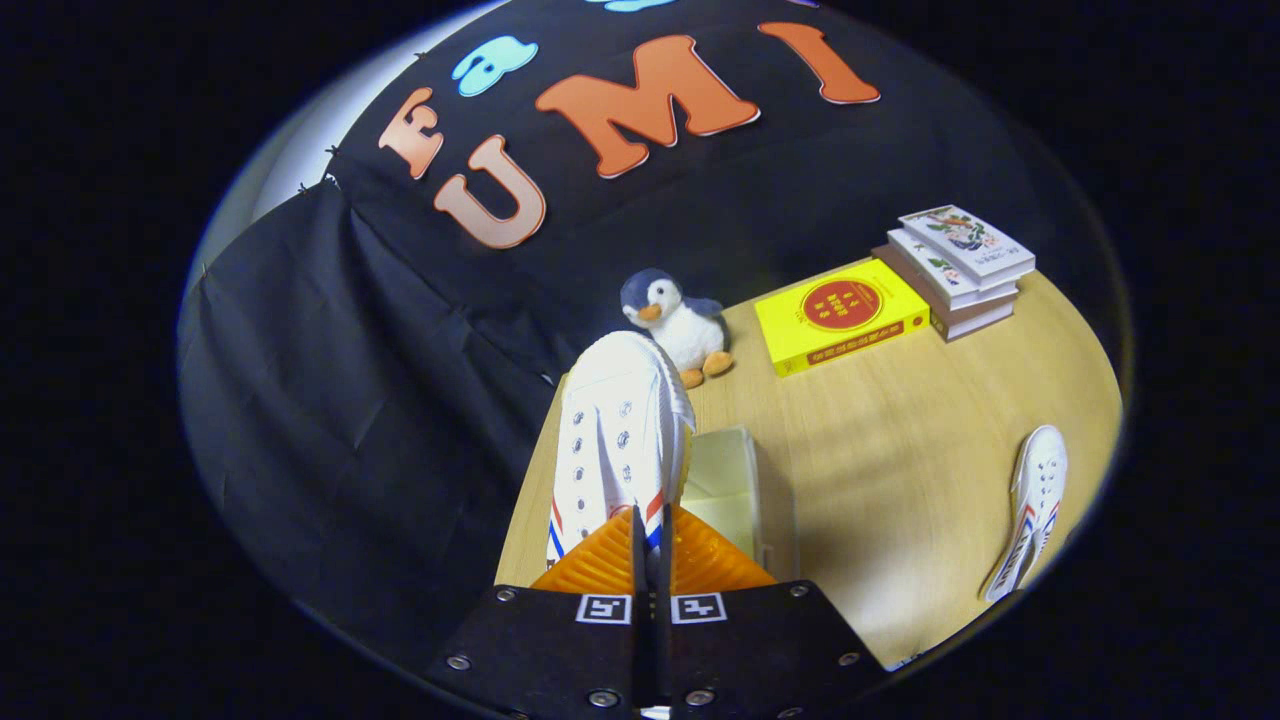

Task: Open the storage box then place both shoes into the box .Put the left shoe in first, then the right shoe, with the right side of both shoes facing outward in a uniform manner.

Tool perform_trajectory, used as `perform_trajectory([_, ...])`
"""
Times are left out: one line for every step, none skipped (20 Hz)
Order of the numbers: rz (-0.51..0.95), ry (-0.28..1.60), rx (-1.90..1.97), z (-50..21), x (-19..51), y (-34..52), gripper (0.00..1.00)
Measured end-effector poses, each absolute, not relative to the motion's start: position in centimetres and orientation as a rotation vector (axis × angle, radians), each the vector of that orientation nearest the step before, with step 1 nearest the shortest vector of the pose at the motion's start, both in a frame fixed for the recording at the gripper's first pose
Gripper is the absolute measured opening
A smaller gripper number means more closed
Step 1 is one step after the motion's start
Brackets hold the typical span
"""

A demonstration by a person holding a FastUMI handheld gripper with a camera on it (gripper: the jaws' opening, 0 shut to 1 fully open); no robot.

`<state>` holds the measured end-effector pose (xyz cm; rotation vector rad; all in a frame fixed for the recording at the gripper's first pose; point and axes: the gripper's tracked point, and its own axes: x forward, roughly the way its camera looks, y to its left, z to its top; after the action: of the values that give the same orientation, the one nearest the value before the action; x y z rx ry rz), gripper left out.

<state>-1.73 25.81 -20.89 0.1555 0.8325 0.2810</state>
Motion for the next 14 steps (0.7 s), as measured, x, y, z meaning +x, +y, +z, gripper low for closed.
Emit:
perform_trajectory([0.282,0.856,0.152,-22.1,-2.1,26.5,0.00])
perform_trajectory([0.284,0.881,0.150,-23.3,-2.6,27.1,0.00])
perform_trajectory([0.281,0.908,0.151,-24.6,-3.0,27.6,0.00])
perform_trajectory([0.273,0.935,0.148,-25.9,-3.4,27.8,0.00])
perform_trajectory([0.261,0.956,0.140,-27.0,-3.7,28.0,0.00])
perform_trajectory([0.247,0.969,0.129,-27.9,-4.0,28.0,0.00])
perform_trajectory([0.236,0.981,0.115,-28.9,-4.2,28.1,0.00])
perform_trajectory([0.229,0.997,0.098,-29.8,-4.5,28.1,0.00])
perform_trajectory([0.220,1.014,0.089,-30.8,-4.8,28.1,0.00])
perform_trajectory([0.213,1.030,0.090,-31.5,-5.2,28.3,0.00])
perform_trajectory([0.209,1.043,0.097,-32.2,-5.4,28.7,0.00])
perform_trajectory([0.197,1.048,0.101,-32.7,-5.5,28.7,0.01])
perform_trajectory([0.183,1.050,0.108,-33.1,-5.5,28.8,0.00])
perform_trajectory([0.173,1.058,0.111,-33.4,-5.5,28.8,0.00])
